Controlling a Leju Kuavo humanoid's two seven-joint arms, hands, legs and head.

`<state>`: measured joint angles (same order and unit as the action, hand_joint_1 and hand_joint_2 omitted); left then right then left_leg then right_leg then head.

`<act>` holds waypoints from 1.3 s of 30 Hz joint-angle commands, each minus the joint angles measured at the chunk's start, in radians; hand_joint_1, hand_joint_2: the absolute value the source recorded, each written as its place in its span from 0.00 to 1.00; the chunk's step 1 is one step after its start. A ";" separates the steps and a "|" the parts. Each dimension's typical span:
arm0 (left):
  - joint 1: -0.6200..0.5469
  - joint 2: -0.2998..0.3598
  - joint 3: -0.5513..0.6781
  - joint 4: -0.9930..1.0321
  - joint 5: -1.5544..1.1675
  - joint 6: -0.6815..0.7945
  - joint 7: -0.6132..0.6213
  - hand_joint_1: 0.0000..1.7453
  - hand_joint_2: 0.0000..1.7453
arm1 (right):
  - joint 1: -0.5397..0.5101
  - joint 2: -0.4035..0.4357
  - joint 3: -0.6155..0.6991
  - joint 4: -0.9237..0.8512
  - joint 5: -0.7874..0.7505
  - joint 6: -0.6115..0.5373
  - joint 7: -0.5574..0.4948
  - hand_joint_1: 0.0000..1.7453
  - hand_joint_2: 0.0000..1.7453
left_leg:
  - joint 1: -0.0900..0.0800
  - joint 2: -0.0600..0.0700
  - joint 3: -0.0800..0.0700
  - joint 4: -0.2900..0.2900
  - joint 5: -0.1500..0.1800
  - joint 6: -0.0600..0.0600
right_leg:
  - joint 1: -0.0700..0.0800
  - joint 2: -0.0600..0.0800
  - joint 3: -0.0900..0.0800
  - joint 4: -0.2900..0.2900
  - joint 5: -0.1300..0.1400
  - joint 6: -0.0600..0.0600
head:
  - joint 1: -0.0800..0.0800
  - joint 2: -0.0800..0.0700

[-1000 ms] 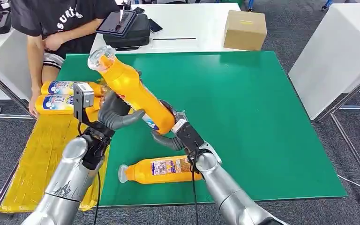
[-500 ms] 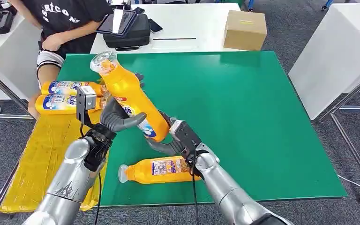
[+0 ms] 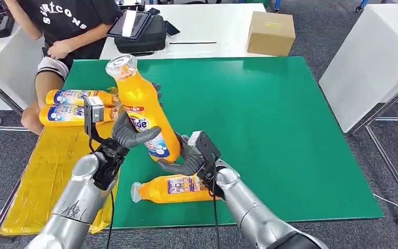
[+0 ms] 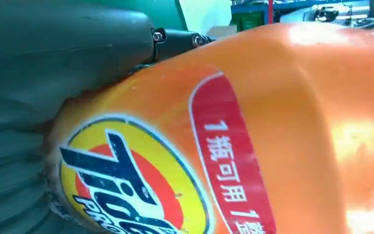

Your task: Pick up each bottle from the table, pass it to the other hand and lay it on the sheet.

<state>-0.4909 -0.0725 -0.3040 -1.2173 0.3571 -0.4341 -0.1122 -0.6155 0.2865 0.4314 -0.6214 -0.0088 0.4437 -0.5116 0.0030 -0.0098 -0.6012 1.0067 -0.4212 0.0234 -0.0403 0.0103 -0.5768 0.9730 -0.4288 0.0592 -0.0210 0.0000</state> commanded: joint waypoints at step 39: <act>-0.040 0.036 -0.024 0.084 0.056 -0.084 -0.019 1.00 1.00 | -0.076 -0.002 0.003 0.117 -0.036 0.021 -0.028 1.00 1.00 | 0.000 0.000 0.001 0.000 0.000 -0.001 | 0.001 -0.001 0.002 0.000 0.000 -0.003 | 0.000 0.000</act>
<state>-0.4949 -0.0561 -0.3040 -1.1944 0.4189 -0.5131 -0.1278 -0.6442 0.2865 0.4334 -0.5680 -0.0378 0.4822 -0.5333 0.0030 -0.0098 -0.6012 1.0067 -0.4212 0.0234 -0.0403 0.0103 -0.5768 0.9730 -0.4288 0.0592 -0.0210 0.0000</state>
